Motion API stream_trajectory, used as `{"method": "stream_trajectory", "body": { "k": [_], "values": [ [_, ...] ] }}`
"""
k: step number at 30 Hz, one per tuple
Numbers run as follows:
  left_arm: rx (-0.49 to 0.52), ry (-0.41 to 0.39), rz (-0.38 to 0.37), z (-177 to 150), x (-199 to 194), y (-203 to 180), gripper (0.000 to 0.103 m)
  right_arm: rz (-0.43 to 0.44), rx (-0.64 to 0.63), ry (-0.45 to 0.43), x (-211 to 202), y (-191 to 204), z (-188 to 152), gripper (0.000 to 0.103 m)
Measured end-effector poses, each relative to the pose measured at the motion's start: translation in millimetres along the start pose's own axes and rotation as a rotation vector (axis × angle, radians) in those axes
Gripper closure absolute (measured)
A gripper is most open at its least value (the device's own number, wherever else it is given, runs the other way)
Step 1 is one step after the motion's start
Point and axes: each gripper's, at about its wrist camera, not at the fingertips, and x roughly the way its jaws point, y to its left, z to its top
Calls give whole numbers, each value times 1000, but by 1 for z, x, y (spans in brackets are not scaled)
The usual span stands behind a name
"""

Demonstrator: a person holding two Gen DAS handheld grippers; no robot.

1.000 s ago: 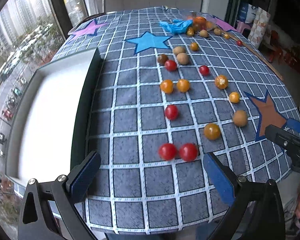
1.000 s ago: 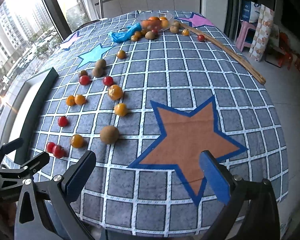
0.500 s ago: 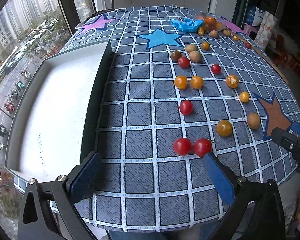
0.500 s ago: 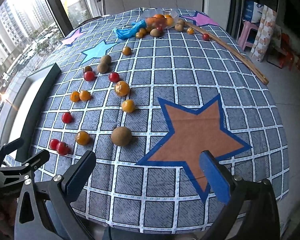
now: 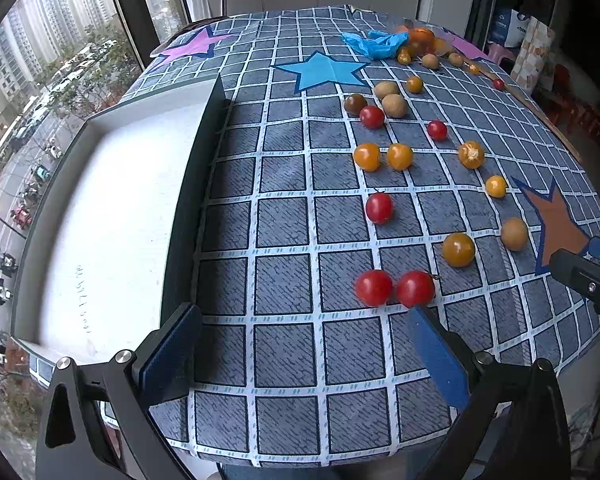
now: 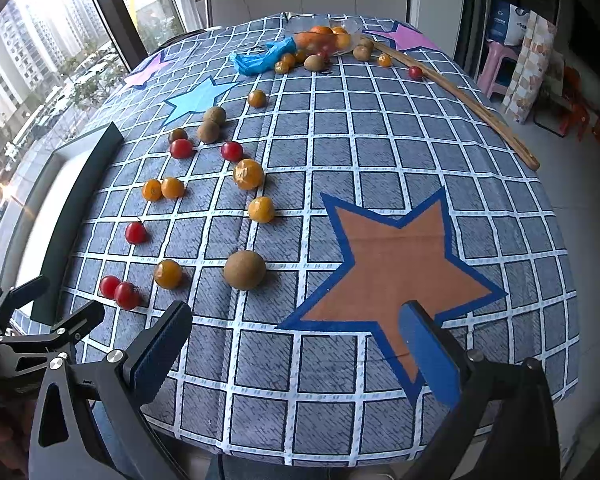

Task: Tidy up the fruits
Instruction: 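Move both grippers over the scattered tomatoes on the checked cloth, then grasp a red cherry tomato with the left gripper while the right grasps a brown round fruit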

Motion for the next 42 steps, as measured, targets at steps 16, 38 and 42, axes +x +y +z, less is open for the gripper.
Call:
{"method": "stream_trajectory", "body": {
  "k": [16, 38, 42],
  "values": [
    [18, 12, 14, -1, 10, -4, 0, 3, -3, 20, 7, 0, -2, 0],
    [72, 1, 29, -1, 22, -8, 0, 15, -40, 54, 24, 11, 0, 0],
    [95, -16, 13, 2, 22, -13, 7, 20, -55, 57, 29, 15, 2, 1]
  ]
}}
